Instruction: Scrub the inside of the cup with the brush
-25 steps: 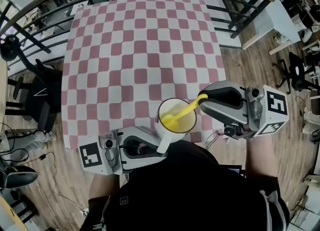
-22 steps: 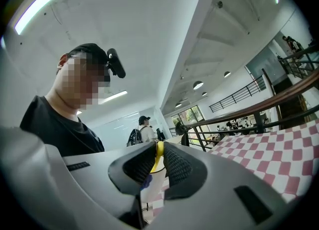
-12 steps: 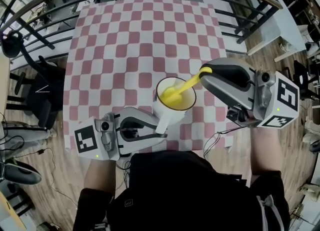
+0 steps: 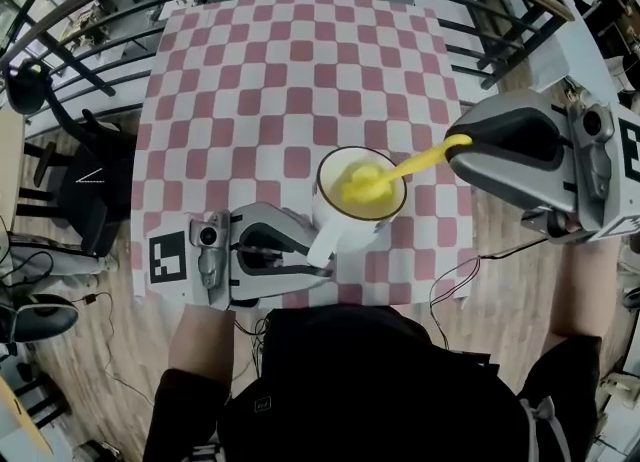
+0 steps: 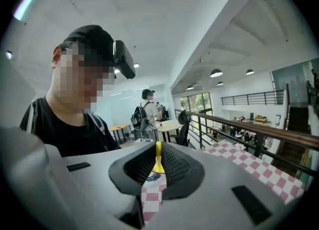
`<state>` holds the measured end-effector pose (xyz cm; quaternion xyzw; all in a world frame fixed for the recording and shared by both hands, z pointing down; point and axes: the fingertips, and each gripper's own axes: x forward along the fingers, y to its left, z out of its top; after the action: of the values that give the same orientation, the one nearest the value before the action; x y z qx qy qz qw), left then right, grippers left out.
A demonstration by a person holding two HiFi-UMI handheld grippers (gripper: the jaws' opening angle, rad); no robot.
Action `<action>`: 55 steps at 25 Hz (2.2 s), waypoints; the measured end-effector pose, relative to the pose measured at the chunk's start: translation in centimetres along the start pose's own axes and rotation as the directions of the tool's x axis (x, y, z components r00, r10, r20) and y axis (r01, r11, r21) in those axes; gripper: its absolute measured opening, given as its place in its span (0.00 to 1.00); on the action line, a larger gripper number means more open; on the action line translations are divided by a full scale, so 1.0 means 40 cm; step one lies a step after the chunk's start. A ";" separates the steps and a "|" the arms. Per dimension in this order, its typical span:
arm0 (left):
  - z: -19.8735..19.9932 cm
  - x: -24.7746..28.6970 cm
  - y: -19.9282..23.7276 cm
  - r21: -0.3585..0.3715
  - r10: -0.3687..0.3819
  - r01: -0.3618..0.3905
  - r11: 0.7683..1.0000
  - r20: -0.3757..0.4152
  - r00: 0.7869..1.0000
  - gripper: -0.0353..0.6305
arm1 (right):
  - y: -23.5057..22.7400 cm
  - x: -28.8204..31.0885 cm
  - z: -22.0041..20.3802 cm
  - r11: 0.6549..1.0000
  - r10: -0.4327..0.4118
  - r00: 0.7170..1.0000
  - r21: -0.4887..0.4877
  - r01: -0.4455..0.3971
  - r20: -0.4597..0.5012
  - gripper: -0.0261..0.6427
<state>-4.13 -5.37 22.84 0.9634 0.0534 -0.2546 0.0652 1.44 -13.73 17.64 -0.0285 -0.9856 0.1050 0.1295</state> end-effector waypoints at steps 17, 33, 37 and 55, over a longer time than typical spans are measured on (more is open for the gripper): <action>0.001 0.052 -0.022 0.049 0.007 -0.003 0.999 -0.085 0.996 0.11 | 0.009 0.038 0.071 0.992 -0.024 0.987 -0.122 0.044 0.160 0.11; -0.017 0.018 -0.073 0.053 0.048 -0.040 0.998 -0.156 0.987 0.11 | 0.106 -0.015 0.040 0.998 0.052 0.998 -0.043 -0.051 0.039 0.11; -0.001 0.031 -0.075 0.036 0.041 -0.037 0.999 -0.130 0.991 0.11 | 0.139 -0.008 0.034 0.995 0.100 0.994 -0.024 -0.099 0.041 0.11; -0.015 0.063 -0.125 0.042 0.006 0.000 0.999 -0.133 0.991 0.12 | 0.110 -0.045 0.153 0.999 0.004 0.884 0.036 -0.024 0.468 0.10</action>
<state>-2.33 -0.16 21.60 0.9794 0.0509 -0.1907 0.0416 1.70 -10.80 10.49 -0.0070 -0.9852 0.1297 -0.1119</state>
